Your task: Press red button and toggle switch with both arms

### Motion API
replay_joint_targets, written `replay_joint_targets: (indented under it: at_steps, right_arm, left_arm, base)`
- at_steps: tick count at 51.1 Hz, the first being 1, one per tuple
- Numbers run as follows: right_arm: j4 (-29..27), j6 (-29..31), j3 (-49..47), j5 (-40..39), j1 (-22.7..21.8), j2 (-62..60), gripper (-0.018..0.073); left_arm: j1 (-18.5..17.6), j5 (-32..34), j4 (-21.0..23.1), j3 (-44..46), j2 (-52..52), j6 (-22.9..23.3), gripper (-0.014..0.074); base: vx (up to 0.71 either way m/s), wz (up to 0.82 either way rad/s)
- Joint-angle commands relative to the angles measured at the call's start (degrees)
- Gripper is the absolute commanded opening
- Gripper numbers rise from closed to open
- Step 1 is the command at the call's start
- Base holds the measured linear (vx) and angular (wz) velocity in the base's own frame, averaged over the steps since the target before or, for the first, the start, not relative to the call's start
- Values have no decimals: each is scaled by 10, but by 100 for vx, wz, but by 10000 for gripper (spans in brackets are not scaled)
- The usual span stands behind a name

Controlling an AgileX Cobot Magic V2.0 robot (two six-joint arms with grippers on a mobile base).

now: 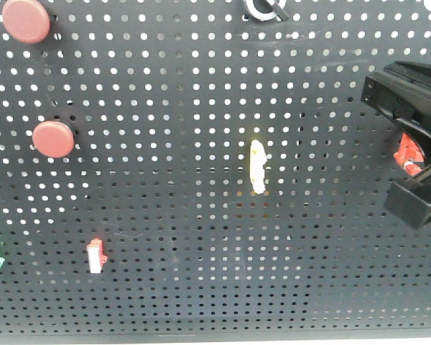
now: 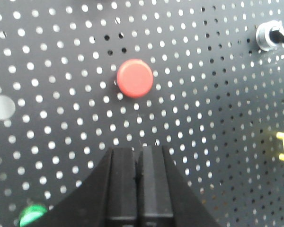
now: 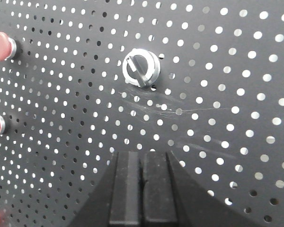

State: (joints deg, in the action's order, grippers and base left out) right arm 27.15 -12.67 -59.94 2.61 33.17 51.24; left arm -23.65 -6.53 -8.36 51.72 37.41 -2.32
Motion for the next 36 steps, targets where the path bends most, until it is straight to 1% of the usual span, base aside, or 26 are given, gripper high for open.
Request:
replay_joint_targets:
  at_steps: [1, 5, 6, 11, 18, 25, 30, 36]
  right_arm:
    - [7, 5, -16, -39, -2, -6, -4]
    - [7, 5, -16, -39, -2, -6, -4]
    - [7, 5, -16, -39, -2, -6, -4]
    - [7, 5, -16, -39, -2, -6, -4]
    - [7, 5, -16, -39, -2, -6, -4]
    - [7, 5, -16, -39, -2, -6, -4]
    - [7, 5, -16, -39, -2, -6, -4]
    - [7, 5, -16, -39, -2, -6, -4]
  left_arm:
    - [16, 41, 6, -14, -22, 2, 2]
    - [55, 47, 10, -72, -59, 4, 2]
    - [72, 49, 16, -97, -75, 4, 2]
    - [131, 65, 37, -196, -138, 4, 2]
    - [195, 77, 36, -322, -226, 4, 2]
    - [227, 77, 36, -422, -311, 4, 2]
    - [231, 77, 36, -489, -356, 4, 2]
    - [229, 78, 41, -545, -392, 4, 2]
  base:
    - [0, 0]
    - [0, 0]
    - [0, 0]
    - [0, 0]
    - [0, 0]
    - [0, 0]
    - [0, 0]
    - [0, 0]
